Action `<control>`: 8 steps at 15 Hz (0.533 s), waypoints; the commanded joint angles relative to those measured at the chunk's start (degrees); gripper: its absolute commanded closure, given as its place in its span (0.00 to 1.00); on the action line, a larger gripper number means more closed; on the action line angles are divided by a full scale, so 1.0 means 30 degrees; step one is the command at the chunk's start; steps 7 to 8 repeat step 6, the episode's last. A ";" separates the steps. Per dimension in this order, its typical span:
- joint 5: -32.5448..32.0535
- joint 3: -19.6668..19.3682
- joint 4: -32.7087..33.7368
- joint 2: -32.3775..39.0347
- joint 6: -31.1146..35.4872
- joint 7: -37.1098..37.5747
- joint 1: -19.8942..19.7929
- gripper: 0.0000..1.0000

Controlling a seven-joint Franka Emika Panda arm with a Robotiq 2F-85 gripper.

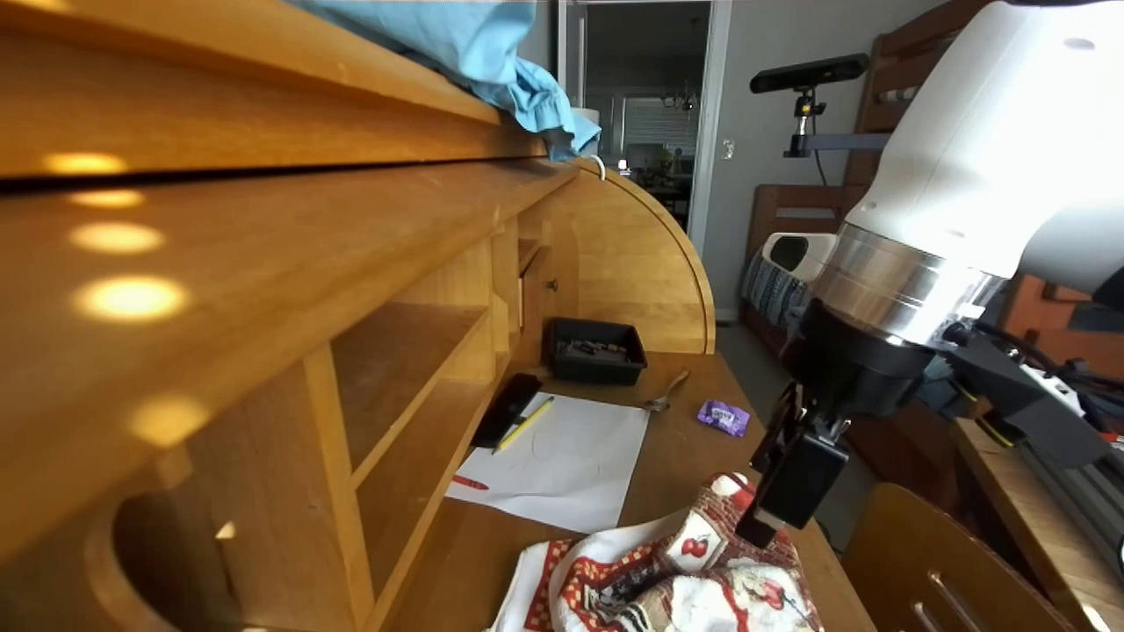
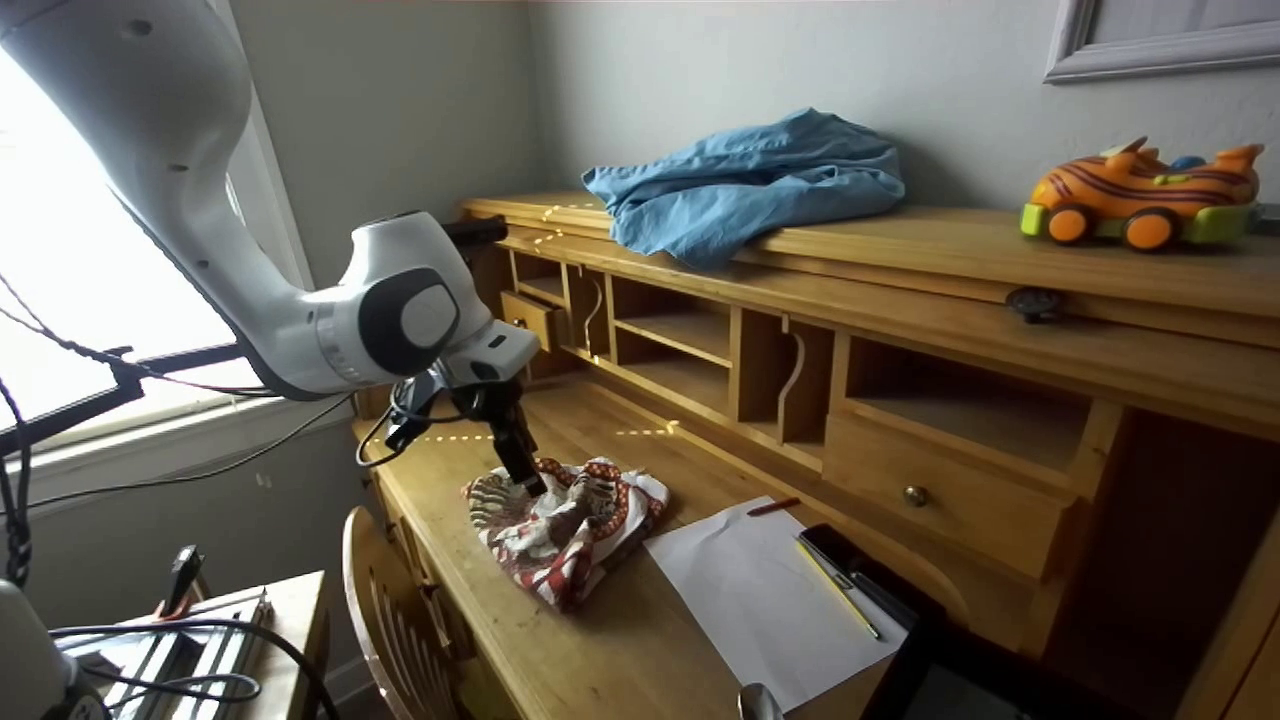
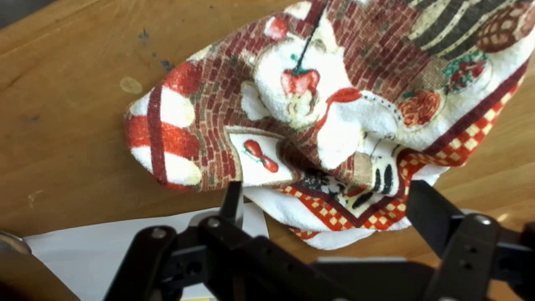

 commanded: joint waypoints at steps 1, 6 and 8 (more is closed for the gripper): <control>0.0371 0.0128 -0.0058 0.0003 -0.0028 -0.0291 -0.0029 0.00; 0.0454 0.0183 -0.0070 0.0002 -0.0060 -0.0342 -0.0097 0.00; 0.0454 0.0183 -0.0070 0.0002 -0.0060 -0.0342 -0.0097 0.00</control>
